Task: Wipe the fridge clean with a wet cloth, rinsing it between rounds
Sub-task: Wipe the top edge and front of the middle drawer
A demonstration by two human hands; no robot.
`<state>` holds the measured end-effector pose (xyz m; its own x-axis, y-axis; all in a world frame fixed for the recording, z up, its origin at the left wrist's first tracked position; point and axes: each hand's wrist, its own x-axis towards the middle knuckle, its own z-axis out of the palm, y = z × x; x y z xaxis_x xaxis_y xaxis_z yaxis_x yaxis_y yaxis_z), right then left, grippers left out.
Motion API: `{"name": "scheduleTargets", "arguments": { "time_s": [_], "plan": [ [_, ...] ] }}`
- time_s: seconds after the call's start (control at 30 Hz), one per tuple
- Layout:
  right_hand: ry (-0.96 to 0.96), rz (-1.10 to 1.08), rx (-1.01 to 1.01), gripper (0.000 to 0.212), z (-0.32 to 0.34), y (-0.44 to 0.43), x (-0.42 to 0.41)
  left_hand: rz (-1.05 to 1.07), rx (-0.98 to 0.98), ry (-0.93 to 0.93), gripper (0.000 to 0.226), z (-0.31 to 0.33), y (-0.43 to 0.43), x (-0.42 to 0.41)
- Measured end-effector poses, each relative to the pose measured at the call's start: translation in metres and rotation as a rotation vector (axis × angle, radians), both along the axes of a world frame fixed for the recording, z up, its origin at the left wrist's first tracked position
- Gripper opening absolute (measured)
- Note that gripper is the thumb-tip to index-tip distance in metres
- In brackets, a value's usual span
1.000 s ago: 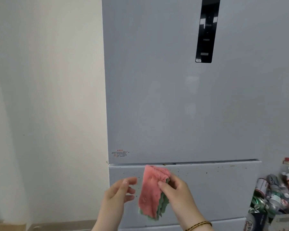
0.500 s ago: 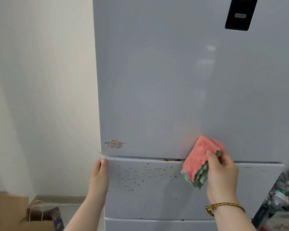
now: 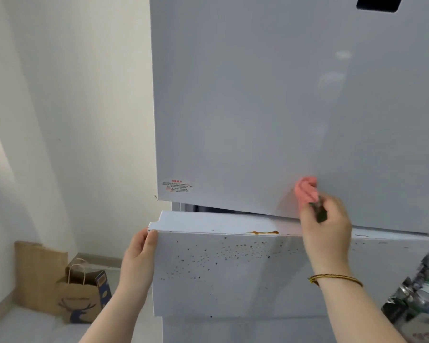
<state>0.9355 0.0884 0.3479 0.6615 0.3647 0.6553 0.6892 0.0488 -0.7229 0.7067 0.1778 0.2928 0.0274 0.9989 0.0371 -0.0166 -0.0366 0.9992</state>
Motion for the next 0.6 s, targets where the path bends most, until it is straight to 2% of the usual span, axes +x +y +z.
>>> {"name": "scheduleTargets", "arguments": {
  "time_s": [0.1,0.17,0.23,0.37,0.47,0.6],
  "plan": [
    [-0.276,0.083,-0.218,0.018,-0.026,0.015,-0.04,-0.035,-0.011,-0.018,0.019,0.005,-0.011,-0.007],
    [-0.474,0.112,-0.292,0.025,-0.037,0.021,-0.065,-0.032,0.011,-0.03,0.021,0.006,-0.021,-0.01],
    [-0.579,0.162,-0.323,0.031,-0.04,0.027,-0.091,-0.019,0.019,-0.04,0.02,0.005,-0.028,-0.012],
    [-0.653,0.315,-0.315,0.033,-0.045,0.034,-0.125,0.003,0.006,-0.068,0.023,0.002,-0.033,-0.01],
    [-0.689,0.391,-0.239,0.031,-0.052,0.025,-0.104,0.013,0.014,-0.095,0.023,0.002,-0.038,-0.008],
    [-0.587,0.27,-0.14,0.028,-0.057,0.0,-0.041,0.001,0.002,-0.065,0.022,0.004,-0.039,-0.011]
  ]
}}
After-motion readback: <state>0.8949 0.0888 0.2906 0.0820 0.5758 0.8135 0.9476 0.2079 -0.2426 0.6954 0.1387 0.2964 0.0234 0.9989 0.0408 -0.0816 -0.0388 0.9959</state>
